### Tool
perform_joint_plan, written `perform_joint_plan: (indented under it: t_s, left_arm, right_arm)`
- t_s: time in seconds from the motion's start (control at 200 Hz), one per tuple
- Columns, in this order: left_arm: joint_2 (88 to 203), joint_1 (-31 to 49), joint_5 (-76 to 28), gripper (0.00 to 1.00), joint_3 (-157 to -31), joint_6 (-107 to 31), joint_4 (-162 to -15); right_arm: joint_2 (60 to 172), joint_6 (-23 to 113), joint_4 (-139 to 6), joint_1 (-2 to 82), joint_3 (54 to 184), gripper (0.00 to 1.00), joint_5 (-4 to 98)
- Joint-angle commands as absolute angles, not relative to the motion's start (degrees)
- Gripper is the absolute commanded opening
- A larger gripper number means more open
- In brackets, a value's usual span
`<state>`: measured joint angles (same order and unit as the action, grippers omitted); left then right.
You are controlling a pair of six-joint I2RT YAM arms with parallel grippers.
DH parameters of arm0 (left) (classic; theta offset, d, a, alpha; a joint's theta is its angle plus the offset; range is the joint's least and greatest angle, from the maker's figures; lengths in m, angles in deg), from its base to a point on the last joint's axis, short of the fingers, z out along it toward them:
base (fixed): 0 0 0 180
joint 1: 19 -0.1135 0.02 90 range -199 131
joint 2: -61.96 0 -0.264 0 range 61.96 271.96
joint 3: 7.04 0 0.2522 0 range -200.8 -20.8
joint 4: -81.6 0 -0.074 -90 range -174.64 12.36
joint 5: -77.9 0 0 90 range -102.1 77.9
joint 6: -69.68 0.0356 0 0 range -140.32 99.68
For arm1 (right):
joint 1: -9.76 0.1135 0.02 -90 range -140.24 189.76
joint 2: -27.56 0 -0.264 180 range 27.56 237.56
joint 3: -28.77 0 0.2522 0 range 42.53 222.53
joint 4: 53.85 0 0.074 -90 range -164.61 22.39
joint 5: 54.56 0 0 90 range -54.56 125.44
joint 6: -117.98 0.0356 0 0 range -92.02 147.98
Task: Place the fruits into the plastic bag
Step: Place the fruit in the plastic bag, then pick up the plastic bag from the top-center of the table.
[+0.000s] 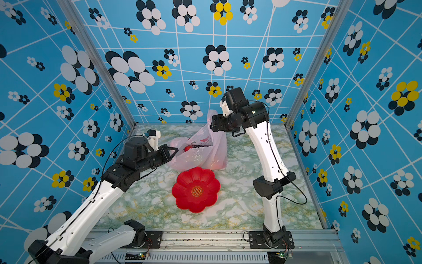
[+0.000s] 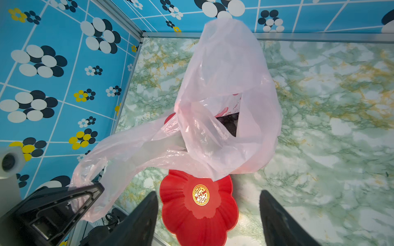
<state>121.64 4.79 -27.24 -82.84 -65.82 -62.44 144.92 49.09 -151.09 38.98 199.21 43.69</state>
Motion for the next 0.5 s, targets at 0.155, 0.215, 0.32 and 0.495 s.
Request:
perform_joint_plan:
  t_s: [0.155,0.215,0.32,0.495]
  left_arm:
    - [120.9,5.7,-25.3,0.00,-82.5,-65.7,-62.9]
    - [120.8,5.7,-25.0,0.00,-82.6,-65.5,-62.7]
    - [120.9,5.7,-24.9,0.00,-83.0,-65.1,-62.2]
    - [122.0,5.7,-25.2,0.00,-83.6,-64.8,-62.3]
  right_arm:
    - [147.5,50.1,-148.2,39.2,201.0,0.72,46.4]
    - [148.0,49.9,-147.1,39.2,201.0,0.71,46.4]
    - [148.6,48.3,-145.3,39.4,201.0,0.69,44.6]
    - [150.6,45.0,-141.6,39.8,201.0,0.67,42.3]
